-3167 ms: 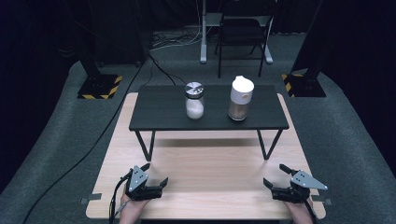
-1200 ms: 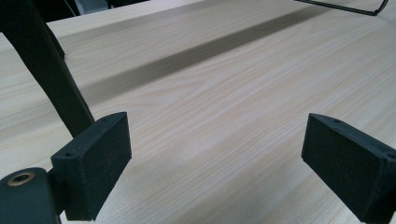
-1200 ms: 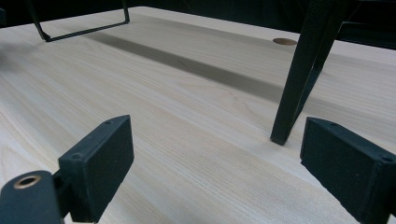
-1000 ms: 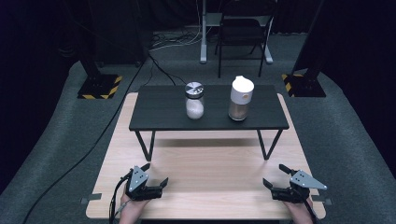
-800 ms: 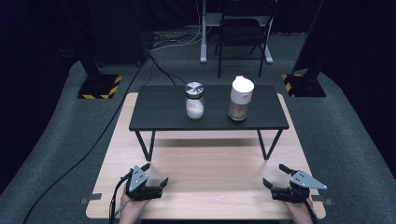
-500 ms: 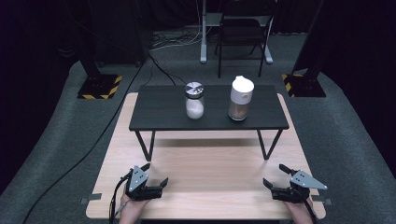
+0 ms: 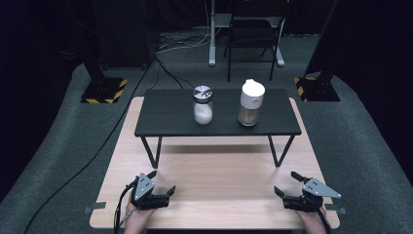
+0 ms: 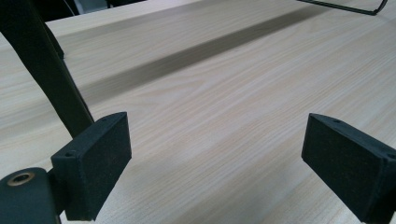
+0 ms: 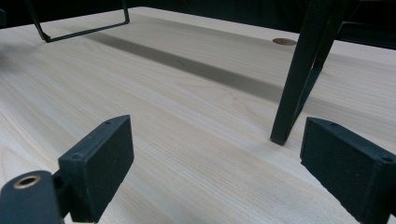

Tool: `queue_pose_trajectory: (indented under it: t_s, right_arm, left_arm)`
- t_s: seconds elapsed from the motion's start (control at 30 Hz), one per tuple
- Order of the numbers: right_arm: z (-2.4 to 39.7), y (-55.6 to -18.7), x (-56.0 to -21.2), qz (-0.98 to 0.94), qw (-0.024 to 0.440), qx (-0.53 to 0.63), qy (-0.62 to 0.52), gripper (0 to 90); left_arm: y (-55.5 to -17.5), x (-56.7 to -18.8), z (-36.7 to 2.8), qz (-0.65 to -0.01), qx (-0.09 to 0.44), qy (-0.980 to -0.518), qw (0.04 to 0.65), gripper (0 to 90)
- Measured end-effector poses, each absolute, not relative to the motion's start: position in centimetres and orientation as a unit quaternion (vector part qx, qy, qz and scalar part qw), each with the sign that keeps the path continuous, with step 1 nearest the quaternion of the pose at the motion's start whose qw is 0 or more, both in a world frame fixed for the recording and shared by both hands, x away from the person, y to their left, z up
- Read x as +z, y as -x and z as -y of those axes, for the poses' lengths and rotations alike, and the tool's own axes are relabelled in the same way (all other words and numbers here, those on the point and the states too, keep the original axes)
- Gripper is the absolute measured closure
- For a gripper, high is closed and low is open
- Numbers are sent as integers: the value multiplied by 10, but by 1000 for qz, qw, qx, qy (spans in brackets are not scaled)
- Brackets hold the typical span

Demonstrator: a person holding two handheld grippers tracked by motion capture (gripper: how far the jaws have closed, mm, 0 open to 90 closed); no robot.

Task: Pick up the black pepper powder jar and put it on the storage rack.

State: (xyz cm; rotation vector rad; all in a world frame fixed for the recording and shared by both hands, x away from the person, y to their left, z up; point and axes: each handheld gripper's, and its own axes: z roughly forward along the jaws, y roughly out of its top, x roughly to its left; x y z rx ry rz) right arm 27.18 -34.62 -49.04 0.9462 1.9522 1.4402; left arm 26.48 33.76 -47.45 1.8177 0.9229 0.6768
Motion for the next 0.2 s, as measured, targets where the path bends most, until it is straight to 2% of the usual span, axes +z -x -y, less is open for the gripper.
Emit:
queue_pose_trajectory:
  t_s: [0.2]
  right_arm:
    - [347, -272, -491, -722, 265, 535, -350, 85]
  left_arm:
    - [-266, -474, -338, -378, 276, -744, 477, 79]
